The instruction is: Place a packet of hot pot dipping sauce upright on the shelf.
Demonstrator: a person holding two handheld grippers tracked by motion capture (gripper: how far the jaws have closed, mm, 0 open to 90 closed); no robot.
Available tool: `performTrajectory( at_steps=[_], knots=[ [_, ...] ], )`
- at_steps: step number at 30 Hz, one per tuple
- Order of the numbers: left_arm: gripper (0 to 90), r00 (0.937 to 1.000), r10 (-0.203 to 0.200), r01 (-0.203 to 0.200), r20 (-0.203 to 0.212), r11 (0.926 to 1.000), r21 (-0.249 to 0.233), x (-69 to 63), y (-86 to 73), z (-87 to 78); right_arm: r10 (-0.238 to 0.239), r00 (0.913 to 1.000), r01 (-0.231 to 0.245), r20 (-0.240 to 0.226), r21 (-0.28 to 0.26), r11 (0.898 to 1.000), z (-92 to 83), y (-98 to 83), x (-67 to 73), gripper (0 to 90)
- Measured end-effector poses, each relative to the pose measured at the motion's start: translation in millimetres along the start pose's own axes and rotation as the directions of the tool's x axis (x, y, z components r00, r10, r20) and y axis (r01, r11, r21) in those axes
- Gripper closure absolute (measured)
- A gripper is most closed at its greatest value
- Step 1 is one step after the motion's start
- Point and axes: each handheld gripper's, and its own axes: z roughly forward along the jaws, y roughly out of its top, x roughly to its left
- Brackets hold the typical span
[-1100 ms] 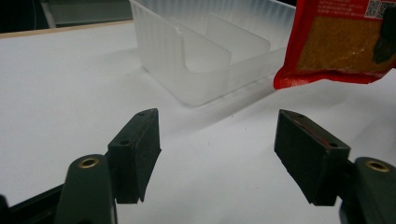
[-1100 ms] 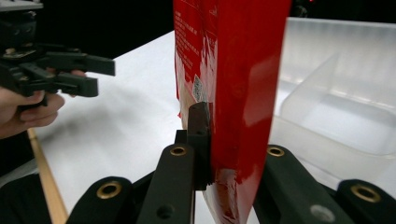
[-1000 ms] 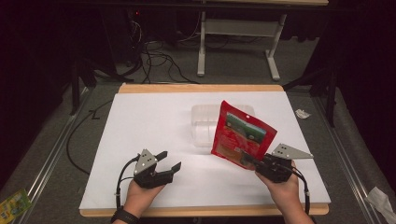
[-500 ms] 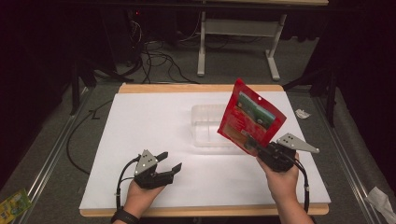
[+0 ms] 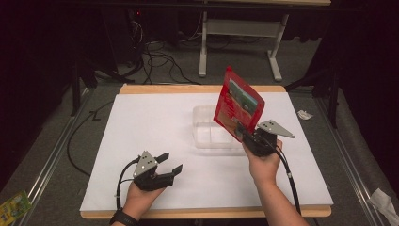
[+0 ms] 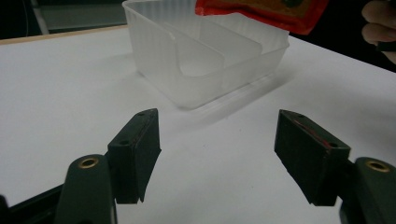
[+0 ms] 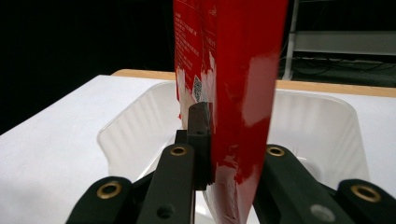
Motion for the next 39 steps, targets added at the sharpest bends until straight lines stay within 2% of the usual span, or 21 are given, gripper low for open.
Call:
performTrajectory(
  at_steps=[9, 17, 23, 27, 34, 37, 39],
  knots=[
    [31.6, 1.0000, -0.005, 0.005, 0.008, 0.9999, -0.012, 2.2, 1.3, -3.4, 0.024, 0.9964, -0.025, 0.082, 0.005, 1.000, 27.0, -1.0, 12.0, 82.6],
    [31.6, 0.9998, -0.009, 0.010, 0.017, 0.9998, -0.017, 2.5, 1.2, -4.5, 0.052, 0.9862, -0.052, 0.157, 0.000, 0.999, 45.8, 0.4, 25.7, 82.6],
    [31.6, 0.9997, -0.012, 0.012, 0.022, 0.9998, -0.016, 3.2, 1.2, -5.1, 0.048, 0.9777, -0.048, 0.205, -0.008, 0.999, 53.8, -2.5, 31.8, 82.6],
    [31.6, 0.9996, -0.015, 0.016, 0.022, 0.9997, -0.017, 3.7, 1.1, -4.6, 0.054, 0.9736, -0.053, 0.222, -0.010, 0.999, 56.9, -2.5, 31.8, 82.6],
    [31.6, 0.9997, -0.010, 0.011, 0.022, 0.9999, -0.010, 3.6, 1.0, -4.0, 0.086, 0.9769, -0.086, 0.196, -0.008, 0.996, 60.7, -4.8, 30.5, 82.6],
    [31.6, 0.9997, -0.010, 0.010, 0.023, 0.9999, -0.009, 3.1, 0.9, -3.5, 0.114, 0.9752, -0.117, 0.190, 0.006, 0.993, 62.1, -5.6, 30.7, 82.6],
    [31.6, 0.9997, -0.011, 0.011, 0.023, 0.9999, -0.010, 3.1, 0.9, -3.5, 0.110, 0.9760, -0.114, 0.188, 0.010, 0.993, 62.9, -6.8, 30.9, 82.6]
  ],
)
